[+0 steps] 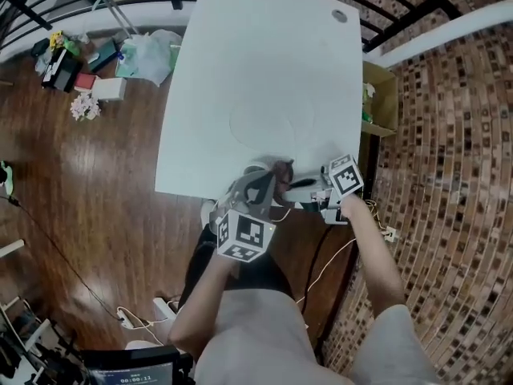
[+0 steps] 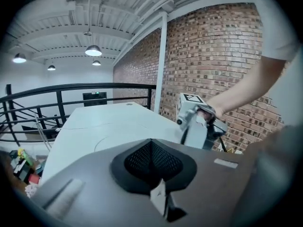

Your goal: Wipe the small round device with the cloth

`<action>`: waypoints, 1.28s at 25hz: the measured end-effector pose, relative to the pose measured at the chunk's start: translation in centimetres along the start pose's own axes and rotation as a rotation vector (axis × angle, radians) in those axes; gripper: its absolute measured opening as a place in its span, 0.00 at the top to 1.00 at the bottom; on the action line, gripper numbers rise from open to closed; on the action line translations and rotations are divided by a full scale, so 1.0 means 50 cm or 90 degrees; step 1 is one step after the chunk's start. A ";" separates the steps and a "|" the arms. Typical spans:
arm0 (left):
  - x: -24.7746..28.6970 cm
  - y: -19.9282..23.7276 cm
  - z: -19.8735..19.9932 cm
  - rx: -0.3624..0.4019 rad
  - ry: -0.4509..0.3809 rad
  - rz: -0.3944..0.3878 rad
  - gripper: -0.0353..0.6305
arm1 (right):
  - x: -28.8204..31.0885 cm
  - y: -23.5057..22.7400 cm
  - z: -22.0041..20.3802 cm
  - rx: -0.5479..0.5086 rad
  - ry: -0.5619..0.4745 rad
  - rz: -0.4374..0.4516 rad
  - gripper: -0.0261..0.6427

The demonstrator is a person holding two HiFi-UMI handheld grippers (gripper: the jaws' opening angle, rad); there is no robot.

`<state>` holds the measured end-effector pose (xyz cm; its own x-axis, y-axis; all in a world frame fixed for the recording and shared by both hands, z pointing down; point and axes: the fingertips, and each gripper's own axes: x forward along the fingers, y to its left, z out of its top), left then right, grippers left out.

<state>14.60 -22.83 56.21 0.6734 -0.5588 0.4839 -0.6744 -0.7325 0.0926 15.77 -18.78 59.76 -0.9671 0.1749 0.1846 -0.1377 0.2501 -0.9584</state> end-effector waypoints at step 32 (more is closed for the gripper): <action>-0.357 0.405 -0.043 -0.160 -0.100 0.268 0.92 | 0.311 -0.038 0.002 -0.645 0.817 -0.612 0.91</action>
<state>-11.74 -26.83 51.31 0.3521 -0.8511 0.3893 -0.9359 -0.3260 0.1337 0.96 -16.64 64.43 0.1377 0.0406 0.9896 0.1635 0.9845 -0.0631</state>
